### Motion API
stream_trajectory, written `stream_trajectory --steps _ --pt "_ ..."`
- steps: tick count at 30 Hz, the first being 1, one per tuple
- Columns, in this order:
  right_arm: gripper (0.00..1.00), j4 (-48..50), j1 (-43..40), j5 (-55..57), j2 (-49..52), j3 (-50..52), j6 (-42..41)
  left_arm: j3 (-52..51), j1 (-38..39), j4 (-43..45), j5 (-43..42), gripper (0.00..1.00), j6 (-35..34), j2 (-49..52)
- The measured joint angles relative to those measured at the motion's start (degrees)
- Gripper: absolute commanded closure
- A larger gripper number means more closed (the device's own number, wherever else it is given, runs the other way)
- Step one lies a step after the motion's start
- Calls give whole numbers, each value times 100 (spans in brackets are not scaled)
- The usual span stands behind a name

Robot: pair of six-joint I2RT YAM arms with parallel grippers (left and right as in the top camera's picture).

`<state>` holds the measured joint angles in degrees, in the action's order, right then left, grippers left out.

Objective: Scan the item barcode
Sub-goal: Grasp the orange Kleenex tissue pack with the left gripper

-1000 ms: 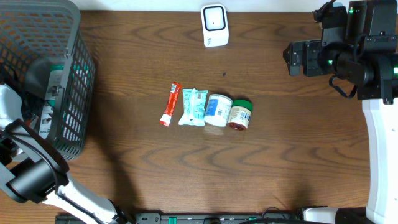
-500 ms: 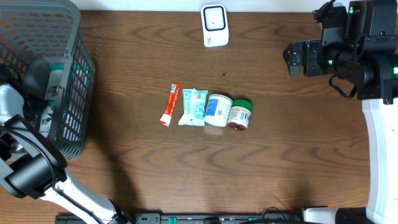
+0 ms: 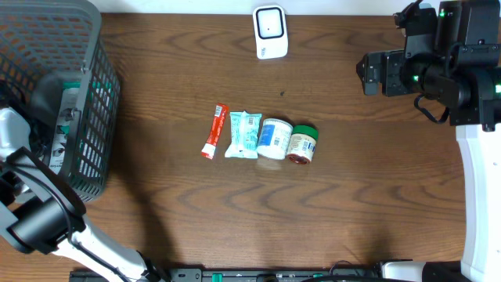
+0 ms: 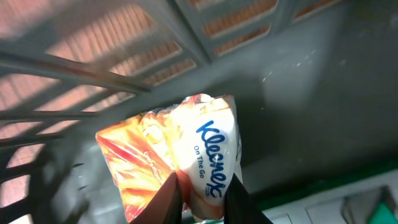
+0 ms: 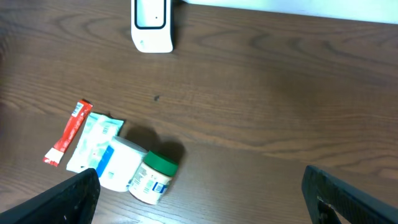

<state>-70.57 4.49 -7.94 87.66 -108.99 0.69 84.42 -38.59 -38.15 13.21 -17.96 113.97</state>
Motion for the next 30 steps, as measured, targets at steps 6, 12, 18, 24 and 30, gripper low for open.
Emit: stream_trajectory --steps 6,12,18,24,30 --pt "1 0 0 0 0 0 0 -61 2 76 -162 93 -2 -1060" --pt "1 0 0 0 0 0 0 -61 4 92 -835 93 -2 -2444" --pt "1 0 0 0 0 0 0 -61 109 76 -1963 92 -2 -3497" --pt "1 2 -2 0 0 0 0 -61 527 -61 -3375 92 -4 -4439" --pt "1 0 -2 2 0 0 0 -59 1512 -892 -4044 93 -2 -4572"
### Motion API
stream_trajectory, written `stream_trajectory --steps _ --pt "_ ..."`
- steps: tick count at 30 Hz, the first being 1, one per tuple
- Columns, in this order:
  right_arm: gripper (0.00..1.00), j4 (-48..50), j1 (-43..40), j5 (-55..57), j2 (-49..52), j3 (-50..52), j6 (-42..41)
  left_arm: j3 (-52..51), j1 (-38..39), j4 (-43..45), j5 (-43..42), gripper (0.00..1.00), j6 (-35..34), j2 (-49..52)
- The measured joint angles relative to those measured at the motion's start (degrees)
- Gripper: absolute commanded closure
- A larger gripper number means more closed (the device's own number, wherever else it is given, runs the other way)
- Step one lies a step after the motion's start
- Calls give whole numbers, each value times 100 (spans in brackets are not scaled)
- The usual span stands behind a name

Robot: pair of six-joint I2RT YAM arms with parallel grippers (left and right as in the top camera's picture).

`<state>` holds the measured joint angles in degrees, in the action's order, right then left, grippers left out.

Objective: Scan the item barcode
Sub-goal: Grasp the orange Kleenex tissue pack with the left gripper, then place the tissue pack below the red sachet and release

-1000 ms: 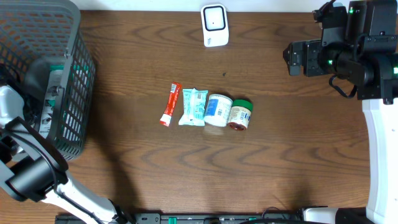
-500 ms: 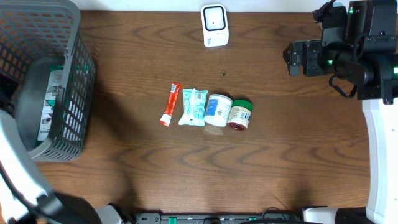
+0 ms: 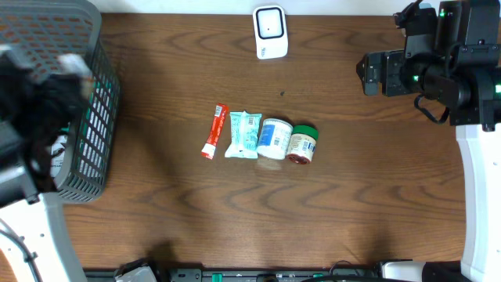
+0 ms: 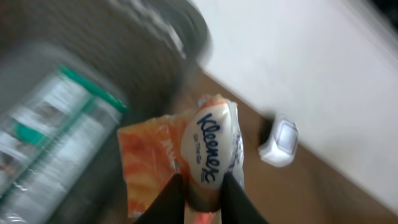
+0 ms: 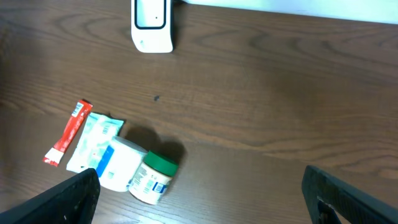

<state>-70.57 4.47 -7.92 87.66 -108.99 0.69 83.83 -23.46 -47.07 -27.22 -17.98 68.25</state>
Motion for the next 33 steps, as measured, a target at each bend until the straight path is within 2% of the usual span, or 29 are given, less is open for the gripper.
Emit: stream_trajectory --steps 7,13,16,19,23,28,33 --pt "1 -2 2 -2 0 0 0 -251 1521 -199 -205 92 98 544" --pt "1 0 2 -2 0 0 0 -367 2590 -236 -83 91 179 1495" --pt "1 0 0 -2 0 0 0 -374 2924 -243 136 84 203 1963" --pt "1 -2 2 0 0 0 0 -378 3123 -245 400 61 273 2295" --pt "1 0 2 -2 0 0 0 -385 3193 -245 691 41 293 2402" --pt "1 0 2 -2 0 0 0 -358 3126 -260 850 34 308 2389" --pt "1 0 2 0 0 0 0 254 2697 -238 1027 29 343 2317"
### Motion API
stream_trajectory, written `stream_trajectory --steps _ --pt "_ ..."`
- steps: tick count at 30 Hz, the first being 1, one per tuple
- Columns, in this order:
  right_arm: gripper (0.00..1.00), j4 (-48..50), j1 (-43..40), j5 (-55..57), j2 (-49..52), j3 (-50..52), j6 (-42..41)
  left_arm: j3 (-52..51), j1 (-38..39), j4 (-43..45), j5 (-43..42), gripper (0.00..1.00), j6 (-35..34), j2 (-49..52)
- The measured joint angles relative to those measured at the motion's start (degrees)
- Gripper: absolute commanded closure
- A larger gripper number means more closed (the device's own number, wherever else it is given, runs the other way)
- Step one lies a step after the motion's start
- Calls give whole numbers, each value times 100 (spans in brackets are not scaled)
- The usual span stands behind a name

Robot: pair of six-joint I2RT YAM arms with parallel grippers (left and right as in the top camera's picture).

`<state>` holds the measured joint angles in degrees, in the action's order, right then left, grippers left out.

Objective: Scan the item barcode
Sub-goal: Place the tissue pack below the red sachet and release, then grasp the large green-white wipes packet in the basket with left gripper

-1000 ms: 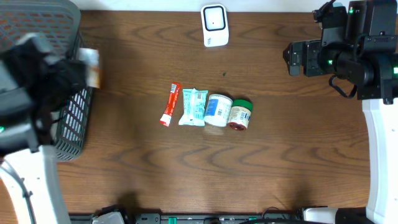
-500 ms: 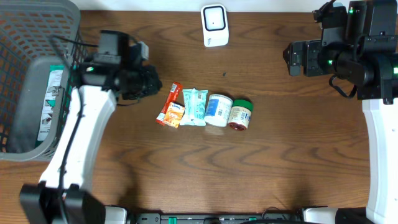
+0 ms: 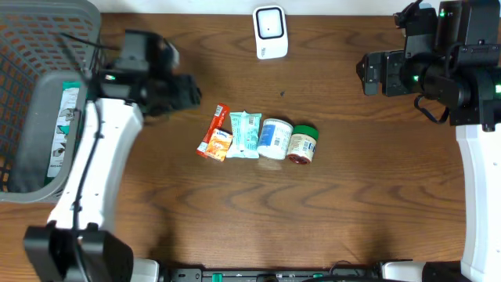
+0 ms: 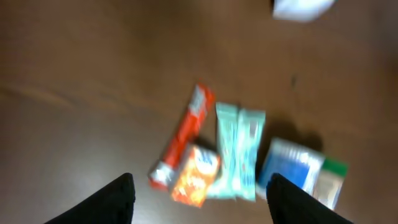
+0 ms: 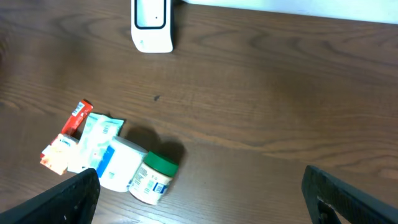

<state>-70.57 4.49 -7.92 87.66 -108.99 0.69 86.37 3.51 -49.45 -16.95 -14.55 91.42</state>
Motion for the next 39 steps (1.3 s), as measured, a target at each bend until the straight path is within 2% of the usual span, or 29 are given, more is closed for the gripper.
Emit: stream_trajectory --steps 4,7,12,14,21,27,34,39 --pt "1 -2 0 -2 0 0 0 699 -612 57 428 28 2 -262" --pt "1 0 -2 -2 0 0 0 973 -1198 225 728 23 4 -483" --pt "1 2 0 -2 0 0 0 1049 -2374 326 984 21 24 -527" --pt "1 0 0 0 0 0 0 1049 -2841 323 1016 15 24 -450" --pt "1 0 0 -2 0 0 0 1049 -4124 341 1128 11 111 -142" --pt "1 -2 -2 -2 0 0 0 1049 -4439 330 1134 4 544 551" --pt "1 0 0 -2 0 0 0 1045 -4444 -55 975 3 1554 1919" --pt "1 0 0 -2 0 0 0 1045 -4444 -212 935 4 1853 2629"
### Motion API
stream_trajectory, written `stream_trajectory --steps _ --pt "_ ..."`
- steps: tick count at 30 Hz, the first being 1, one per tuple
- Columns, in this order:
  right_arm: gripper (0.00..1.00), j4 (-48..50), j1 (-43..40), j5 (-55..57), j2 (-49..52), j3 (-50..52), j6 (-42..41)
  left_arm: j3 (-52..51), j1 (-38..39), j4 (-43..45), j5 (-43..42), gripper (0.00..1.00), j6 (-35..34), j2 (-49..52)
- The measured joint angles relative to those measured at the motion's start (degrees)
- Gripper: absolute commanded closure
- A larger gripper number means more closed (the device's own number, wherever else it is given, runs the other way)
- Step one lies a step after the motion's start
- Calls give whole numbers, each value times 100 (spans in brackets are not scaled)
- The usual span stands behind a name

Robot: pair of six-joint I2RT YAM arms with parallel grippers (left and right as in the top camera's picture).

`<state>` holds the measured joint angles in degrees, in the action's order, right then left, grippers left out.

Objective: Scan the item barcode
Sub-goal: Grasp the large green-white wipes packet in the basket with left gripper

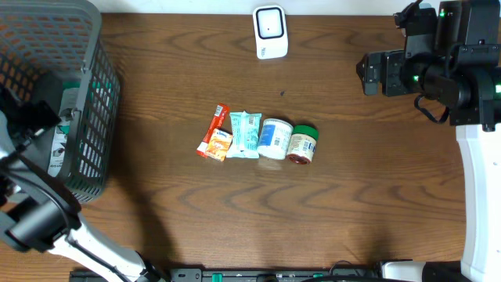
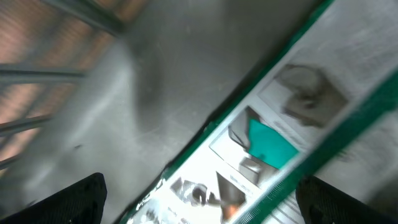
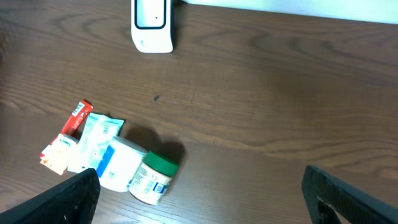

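Note:
My left gripper [image 2: 199, 214] is open and down inside the grey basket [image 1: 86, 47], close over a white-and-green package [image 2: 273, 143] lying on the basket floor. Nothing is between its fingers. In the overhead view the same package [image 1: 66, 117] shows through the basket wall. The white scanner [image 1: 269, 31] stands at the table's far edge. An orange tissue pack [image 1: 217, 146] lies in the row of items at mid-table. My right gripper [image 3: 205, 208] is open and empty, held high at the right.
The row at mid-table also holds a red stick packet [image 1: 214, 128], a teal packet [image 1: 243, 134], a white jar with a blue label [image 1: 274, 138] and a green-lidded jar [image 1: 302, 144]. The basket's walls surround the left gripper.
My left gripper was open above the row of items on the table. Now it is inside the basket over the white-and-green package. The tissue pack and right arm have not moved.
First my left gripper was shut on the orange tissue pack inside the basket. Then it held the pack above the basket. Then the pack lay on the table beside the red stick, with the gripper open above. Now the gripper is in the basket again.

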<state>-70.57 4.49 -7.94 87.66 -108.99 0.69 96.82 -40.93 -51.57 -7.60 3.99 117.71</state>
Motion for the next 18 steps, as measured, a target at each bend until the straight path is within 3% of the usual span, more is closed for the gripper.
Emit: stream_trajectory --steps 4,6,10,18 --pt "1 0 0 0 0 0 0 0 0 -136 -76 4 122 516" --pt "1 -2 0 0 0 0 0 15 4 -227 -157 9 201 640" --pt "1 -2 0 0 2 0 0 42 -20 -476 -881 19 424 634" --pt "1 -2 0 0 2 0 0 39 -24 -841 -1937 25 638 669"
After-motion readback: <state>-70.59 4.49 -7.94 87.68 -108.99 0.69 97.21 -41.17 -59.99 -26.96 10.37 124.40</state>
